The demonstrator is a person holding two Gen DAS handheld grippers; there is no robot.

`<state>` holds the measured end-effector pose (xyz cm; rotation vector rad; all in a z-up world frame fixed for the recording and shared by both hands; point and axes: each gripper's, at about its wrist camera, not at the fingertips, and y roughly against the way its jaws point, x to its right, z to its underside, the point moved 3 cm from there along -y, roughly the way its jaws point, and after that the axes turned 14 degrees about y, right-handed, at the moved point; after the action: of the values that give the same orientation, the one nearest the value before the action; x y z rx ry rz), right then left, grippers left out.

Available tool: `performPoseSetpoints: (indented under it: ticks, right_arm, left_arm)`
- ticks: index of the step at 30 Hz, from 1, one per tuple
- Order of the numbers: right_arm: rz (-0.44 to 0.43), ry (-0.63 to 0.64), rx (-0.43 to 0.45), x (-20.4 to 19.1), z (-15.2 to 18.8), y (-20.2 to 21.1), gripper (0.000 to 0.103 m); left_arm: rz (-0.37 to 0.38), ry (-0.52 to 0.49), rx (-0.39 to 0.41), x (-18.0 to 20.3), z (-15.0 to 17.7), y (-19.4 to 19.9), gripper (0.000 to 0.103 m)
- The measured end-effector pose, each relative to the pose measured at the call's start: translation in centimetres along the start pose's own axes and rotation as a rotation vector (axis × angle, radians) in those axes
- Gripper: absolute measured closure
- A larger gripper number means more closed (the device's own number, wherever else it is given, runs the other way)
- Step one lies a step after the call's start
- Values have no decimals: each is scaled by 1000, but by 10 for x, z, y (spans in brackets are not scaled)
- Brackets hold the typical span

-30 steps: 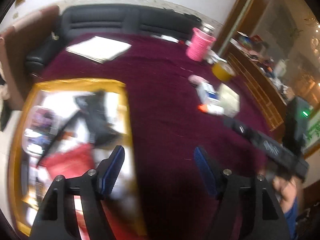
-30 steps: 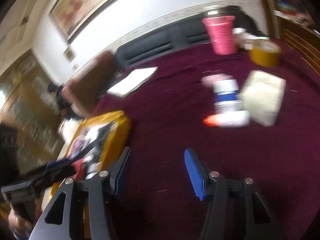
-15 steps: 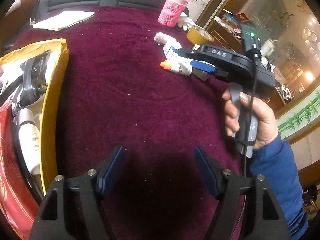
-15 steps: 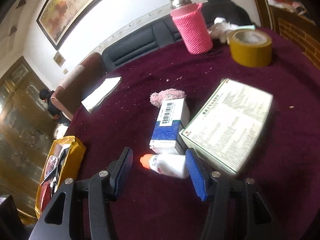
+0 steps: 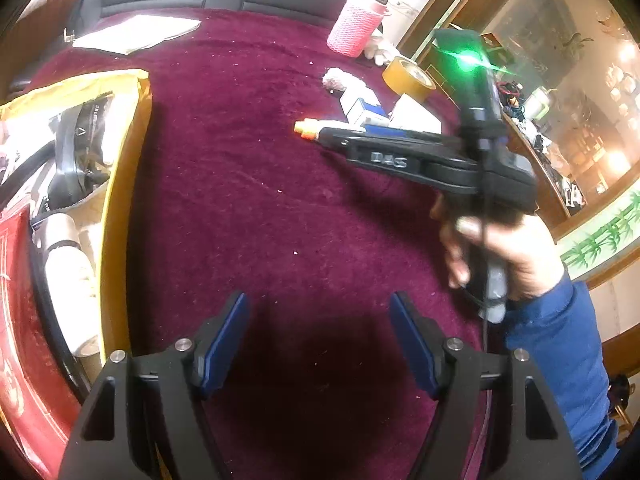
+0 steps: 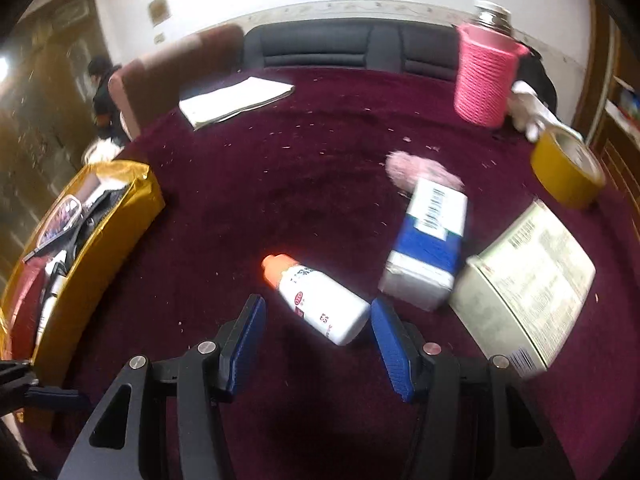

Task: Organize objects
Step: 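Grasp the orange-capped white bottle with the right gripper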

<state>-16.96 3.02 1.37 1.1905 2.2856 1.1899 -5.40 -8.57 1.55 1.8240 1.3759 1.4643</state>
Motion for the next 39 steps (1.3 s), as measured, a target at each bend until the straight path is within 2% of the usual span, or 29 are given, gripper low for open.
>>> performPoseSetpoints:
  ticks: [4, 5, 7, 11, 14, 17, 20, 21, 23, 27, 32, 33, 34, 35, 36, 39]
  right_arm:
    - [98, 85, -47, -7, -4, -12, 43]
    - [86, 75, -60, -7, -3, -14, 43]
    - [7, 31, -89, -8, 2, -11, 44]
    - [-113, 39, -82, -22, 9, 13, 43]
    - [-43, 48, -77, -20, 6, 23, 38]
    - [-15, -30, -97, -11, 2, 14, 37]
    - [-67, -249, -132, 4, 4, -2, 37]
    - [-90, -331, -119, 10, 5, -5, 37]
    - [-108, -404, -92, 14, 3, -9, 37]
    - [-149, -435, -30, 16, -5, -15, 37]
    - [-81, -396, -42, 15, -20, -25, 37]
    - [-61, -381, -54, 13, -21, -27, 38]
    - [-43, -360, -61, 12, -22, -27, 51]
    - [7, -320, -86, 10, -23, -27, 70]
    - [54, -287, -107, 8, -22, -26, 74]
    - [22, -313, -95, 12, -14, -20, 74]
  left_arm:
    - [0, -9, 1, -1, 2, 2, 32]
    - [2, -8, 1, -2, 3, 3, 32]
    - [7, -7, 1, -5, 3, 5, 32]
    - [13, 7, 9, -9, 0, 7, 32]
    - [17, 14, 14, -11, 0, 8, 32]
    - [19, 13, 20, -11, 2, 12, 32]
    - [16, 13, 31, -13, 1, 17, 32]
    - [16, 14, 32, -14, 1, 18, 32]
    - [15, 15, 34, -16, 0, 19, 32]
    - [16, 24, 28, -19, 0, 19, 32]
    - [21, 24, 23, -19, -1, 17, 32]
    - [21, 23, 22, -19, -1, 17, 32]
    - [18, 22, 22, -19, -1, 17, 32]
    - [17, 23, 22, -19, -1, 17, 32]
    - [16, 26, 23, -20, -2, 17, 32]
    - [7, 28, 27, -20, -4, 17, 32]
